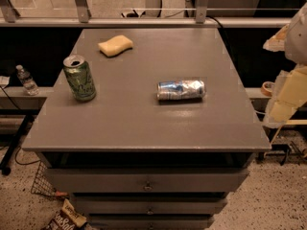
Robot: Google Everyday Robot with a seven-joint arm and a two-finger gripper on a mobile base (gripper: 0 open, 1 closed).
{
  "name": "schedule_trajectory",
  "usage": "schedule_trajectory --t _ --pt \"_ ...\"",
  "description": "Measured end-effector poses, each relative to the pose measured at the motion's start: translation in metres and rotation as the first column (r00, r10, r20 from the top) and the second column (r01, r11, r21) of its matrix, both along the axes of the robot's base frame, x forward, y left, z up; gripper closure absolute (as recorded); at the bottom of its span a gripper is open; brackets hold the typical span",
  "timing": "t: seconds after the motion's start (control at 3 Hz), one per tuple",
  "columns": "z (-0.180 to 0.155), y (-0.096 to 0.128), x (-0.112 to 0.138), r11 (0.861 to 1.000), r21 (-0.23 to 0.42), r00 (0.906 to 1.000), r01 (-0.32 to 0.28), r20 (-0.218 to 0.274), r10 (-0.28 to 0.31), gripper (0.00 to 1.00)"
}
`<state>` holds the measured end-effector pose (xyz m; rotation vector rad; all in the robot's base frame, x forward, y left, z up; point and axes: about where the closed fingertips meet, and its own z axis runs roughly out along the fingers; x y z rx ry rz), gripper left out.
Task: Move redbull can near green can
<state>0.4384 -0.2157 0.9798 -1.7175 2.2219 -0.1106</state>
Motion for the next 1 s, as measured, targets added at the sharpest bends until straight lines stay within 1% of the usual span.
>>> schedule_trajectory --t 0.33,0.67,1.0 --pt "0.0 0.0 0.0 1.0 0.0 1.0 0.0 0.0 0.0 0.0" --pt "0.003 0.001 0.005 1.0 -0.004 0.9996 -0.022 0.02 0.022 0.0" --pt "0.001 0.01 0.037 0.995 0.055 0.994 -0.089 0.069 0.085 0.0"
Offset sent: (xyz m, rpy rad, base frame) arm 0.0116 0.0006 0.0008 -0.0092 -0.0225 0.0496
